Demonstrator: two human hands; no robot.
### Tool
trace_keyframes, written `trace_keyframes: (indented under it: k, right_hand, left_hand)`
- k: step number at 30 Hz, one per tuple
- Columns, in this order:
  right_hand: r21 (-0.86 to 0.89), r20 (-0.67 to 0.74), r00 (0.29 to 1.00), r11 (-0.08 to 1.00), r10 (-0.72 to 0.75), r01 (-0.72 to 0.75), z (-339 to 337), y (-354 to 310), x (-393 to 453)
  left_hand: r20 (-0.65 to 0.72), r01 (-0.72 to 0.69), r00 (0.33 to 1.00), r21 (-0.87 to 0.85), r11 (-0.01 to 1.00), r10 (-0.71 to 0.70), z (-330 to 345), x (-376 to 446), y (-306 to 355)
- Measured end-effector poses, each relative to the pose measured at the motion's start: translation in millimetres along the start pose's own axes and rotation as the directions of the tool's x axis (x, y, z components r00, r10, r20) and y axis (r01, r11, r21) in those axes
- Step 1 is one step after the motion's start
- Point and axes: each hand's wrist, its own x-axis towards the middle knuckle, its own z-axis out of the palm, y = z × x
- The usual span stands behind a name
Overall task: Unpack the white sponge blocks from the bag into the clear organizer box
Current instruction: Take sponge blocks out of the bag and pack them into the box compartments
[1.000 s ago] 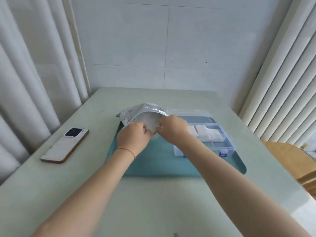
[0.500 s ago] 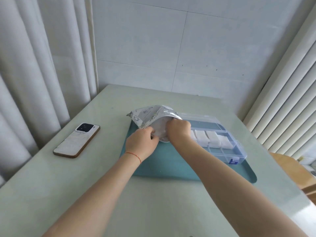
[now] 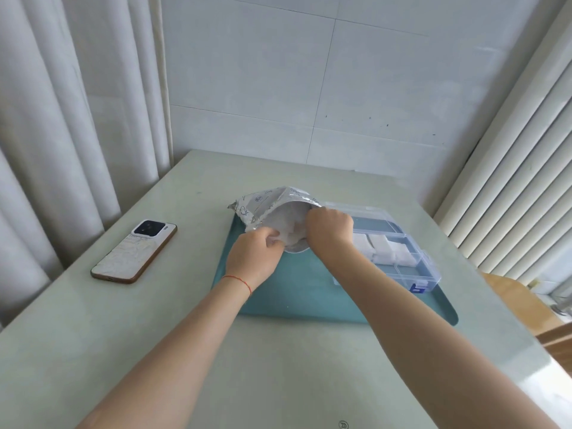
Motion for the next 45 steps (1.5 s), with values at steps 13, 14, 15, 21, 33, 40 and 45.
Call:
trace_keyframes:
  k: [13, 14, 15, 21, 33, 40, 45]
  right_hand:
    - [0.232, -0.179, 0.981, 0.966, -0.074, 0.115, -0.7, 22.5, -13.6]
    - [0.232, -0.203, 0.975, 0.963, -0.091, 0.138, 1.9, 20.9, -13.3]
    - [0.246, -0.232, 0.968, 0.957, -0.095, 0.153, 3.2, 19.6, -13.6]
    - [0.706, -0.204, 0.964, 0.708, 0.172, 0.023, -0.1, 33.8, -13.6]
    - [0.953, 0.271, 0.963, 0.139, -0.006, -0.268, 3.6, 39.3, -33.0]
    - [0.963, 0.230, 0.972, 0.129, 0.054, -0.235, 5.0, 41.5, -32.6]
    - [0.963, 0.268, 0.963, -0.044, 0.012, -0.267, 6.6, 43.6, -32.9]
  left_hand:
    - [0.137, 0.127, 0.987, -0.348, 0.929, -0.083, 11.4, 1.2, 15.3]
    - [0.152, 0.136, 0.985, -0.354, 0.925, -0.086, 12.9, 2.0, 15.0]
    - [0.161, 0.142, 0.983, -0.353, 0.925, -0.089, 14.3, 2.8, 14.5]
    - [0.198, 0.236, 0.965, -0.370, 0.898, -0.172, 14.7, 6.5, 13.2]
    - [0.161, 0.225, 0.974, -0.630, 0.743, -0.159, 10.5, -3.2, 17.4]
    - [0.155, 0.259, 0.965, -0.655, 0.710, -0.210, 8.3, -4.2, 11.0]
    - [0.295, 0.330, 0.940, -0.676, 0.659, -0.169, 5.8, -6.6, 11.7]
